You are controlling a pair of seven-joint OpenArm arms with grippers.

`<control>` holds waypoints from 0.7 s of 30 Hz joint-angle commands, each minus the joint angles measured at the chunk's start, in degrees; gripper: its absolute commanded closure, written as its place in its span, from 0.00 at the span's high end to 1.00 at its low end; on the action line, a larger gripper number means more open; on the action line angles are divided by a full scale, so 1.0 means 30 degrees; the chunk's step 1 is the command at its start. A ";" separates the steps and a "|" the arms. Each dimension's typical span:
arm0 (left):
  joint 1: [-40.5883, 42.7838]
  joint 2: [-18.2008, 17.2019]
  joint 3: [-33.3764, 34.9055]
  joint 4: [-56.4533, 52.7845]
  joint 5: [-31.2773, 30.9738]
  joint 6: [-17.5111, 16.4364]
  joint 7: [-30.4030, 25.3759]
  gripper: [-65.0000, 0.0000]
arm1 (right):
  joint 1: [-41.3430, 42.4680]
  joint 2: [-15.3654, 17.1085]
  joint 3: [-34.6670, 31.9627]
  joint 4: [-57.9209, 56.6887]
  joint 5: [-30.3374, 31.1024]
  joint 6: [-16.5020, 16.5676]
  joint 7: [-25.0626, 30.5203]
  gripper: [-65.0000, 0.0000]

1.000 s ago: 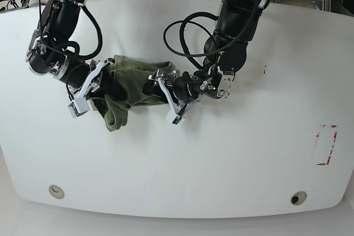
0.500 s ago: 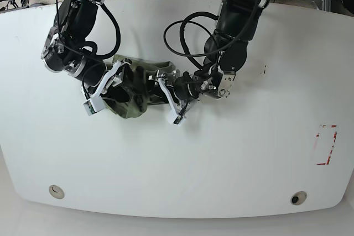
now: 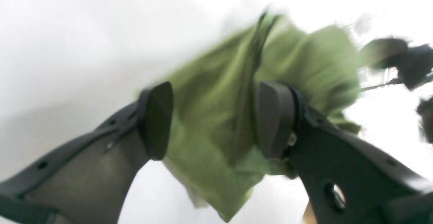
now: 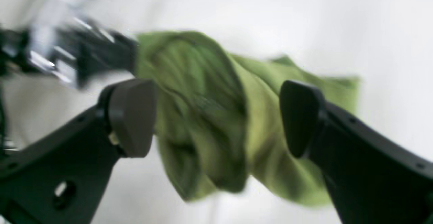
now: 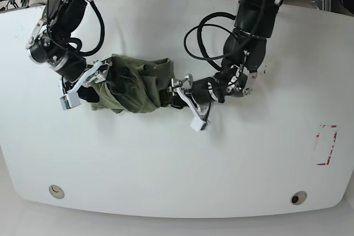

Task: Fold the T-shirt properly
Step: 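Release with the left gripper and press the bundled shirt flat with the right gripper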

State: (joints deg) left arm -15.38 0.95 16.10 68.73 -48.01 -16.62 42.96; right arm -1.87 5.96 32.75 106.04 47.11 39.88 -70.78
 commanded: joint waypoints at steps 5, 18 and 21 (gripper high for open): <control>-0.0105 -0.2998 -0.1307 0.3010 -0.3997 -0.0335 -0.0327 0.57 | -0.0564 0.1106 -0.0119 0.0478 0.1277 0.0041 0.0342 0.77; 0.2503 -0.9123 -0.4560 0.5061 -0.5902 -0.0335 -0.0327 0.57 | -0.1414 0.1985 -0.5042 0.3174 -0.1624 0.0041 0.0606 0.77; 0.3118 -0.9328 -0.4941 0.5149 -0.5843 -0.0335 -0.0298 0.57 | -0.1326 0.2132 -0.6537 0.3203 -0.3646 0.0041 0.1573 0.77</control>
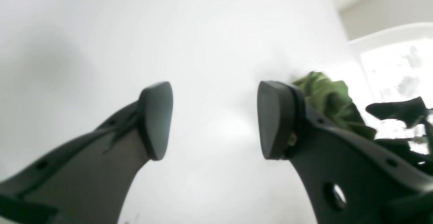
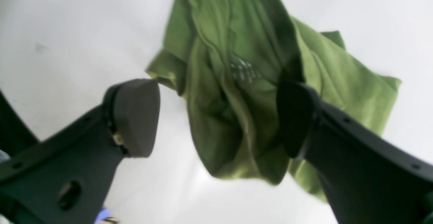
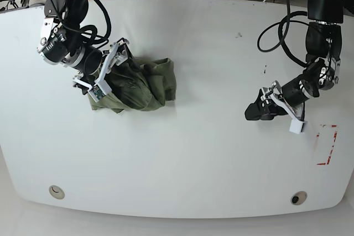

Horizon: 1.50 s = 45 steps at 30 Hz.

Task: Fold the T-shirt properly
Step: 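Release with the left gripper and press the bundled shirt flat with the right gripper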

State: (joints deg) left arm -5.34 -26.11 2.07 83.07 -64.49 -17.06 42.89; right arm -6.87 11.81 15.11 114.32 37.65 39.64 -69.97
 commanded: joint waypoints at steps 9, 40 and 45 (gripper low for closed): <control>0.1532 -0.0924 -0.0586 0.0457 -0.0321 -0.0189 -0.0276 0.57 | -0.0243 0.1732 -0.4496 0.0442 -0.4769 0.0121 0.4233 0.77; 0.1913 -0.0865 -0.0586 0.0370 -0.0291 -0.0189 -0.0276 0.57 | -0.1650 0.1029 -0.4584 0.0295 -1.0835 0.0121 0.5611 0.00; 0.1913 -0.0865 -0.0586 0.0457 -0.0291 -0.0189 -0.0276 0.57 | -0.1650 0.0238 -0.4584 0.0559 -1.0659 0.0121 0.5581 0.00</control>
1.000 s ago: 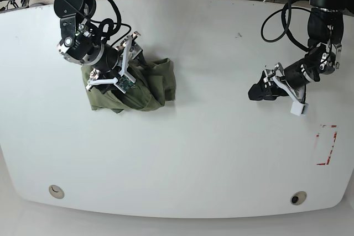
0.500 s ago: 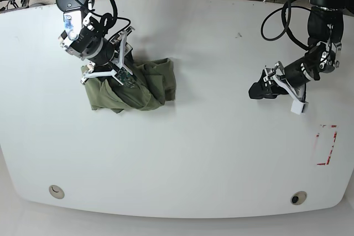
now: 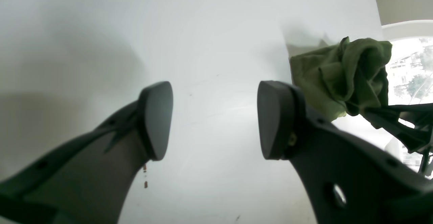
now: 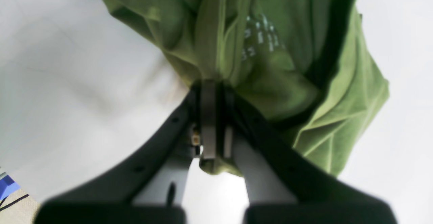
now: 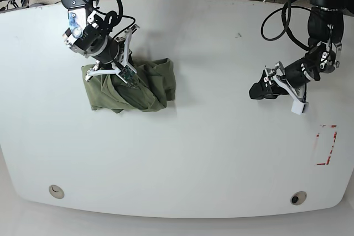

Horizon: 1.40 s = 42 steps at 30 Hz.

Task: Fold the T-shirt properly
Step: 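Release with the left gripper and press the bundled shirt flat with the right gripper, then grasp the bundled shirt with both grippers and square its edges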

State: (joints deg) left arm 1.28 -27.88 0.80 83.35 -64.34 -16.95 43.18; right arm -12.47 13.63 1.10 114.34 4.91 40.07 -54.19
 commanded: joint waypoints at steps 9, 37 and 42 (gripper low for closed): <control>-0.0031 -0.0392 -0.0163 0.0363 -0.0342 -0.0225 -0.0342 0.57 | 0.0860 -0.2887 0.0057 0.0786 0.0254 -0.0025 -0.0089 0.00; 0.0497 -0.0627 0.0100 0.0363 -0.0372 -0.0225 -0.0342 0.57 | 0.2296 -0.7543 -0.4632 -0.1412 0.0313 -0.0025 -0.1672 0.47; 0.0057 -0.0656 0.0071 0.0392 -0.0372 -0.0225 -0.0342 0.57 | 0.2120 -0.7543 -0.3635 -0.0269 0.1837 -0.0025 -0.1701 0.61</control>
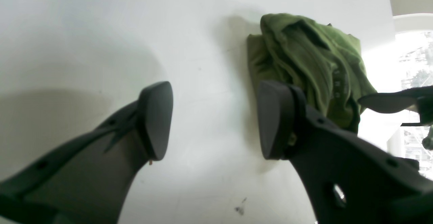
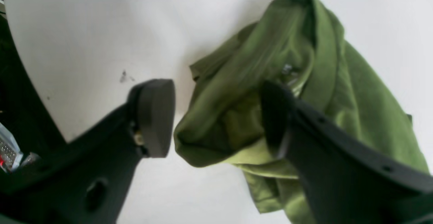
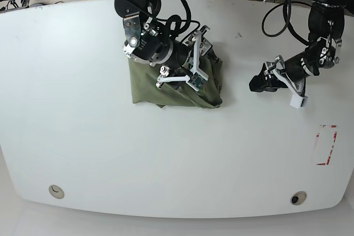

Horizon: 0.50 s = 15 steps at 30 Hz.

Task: Fold the T-shirt properly
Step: 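Grasp the bundled shirt with both grippers and square its edges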

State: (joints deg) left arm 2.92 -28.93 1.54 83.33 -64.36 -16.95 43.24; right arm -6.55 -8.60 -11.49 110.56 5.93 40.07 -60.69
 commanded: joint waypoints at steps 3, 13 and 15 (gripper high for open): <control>-0.0577 -0.0306 -0.0118 0.0399 -0.0364 -0.0225 -0.0363 0.57 | -0.0118 0.0039 0.2466 0.1666 0.3399 -0.0025 0.0404 0.61; -0.1632 -0.0218 0.3428 0.3945 -0.0306 -0.0225 -0.0363 0.57 | 0.0790 0.3087 0.7741 0.1343 0.7092 -0.0025 0.0375 0.42; -0.1778 -0.0189 0.4395 0.4297 -0.0159 -0.0225 -0.0363 0.57 | 0.1200 0.3731 0.7917 0.0757 0.7033 -0.0025 0.0375 0.32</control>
State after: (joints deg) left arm -1.72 -28.58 13.65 94.80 -64.79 -17.58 42.70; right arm -4.82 1.04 12.47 113.40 25.67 39.88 -61.12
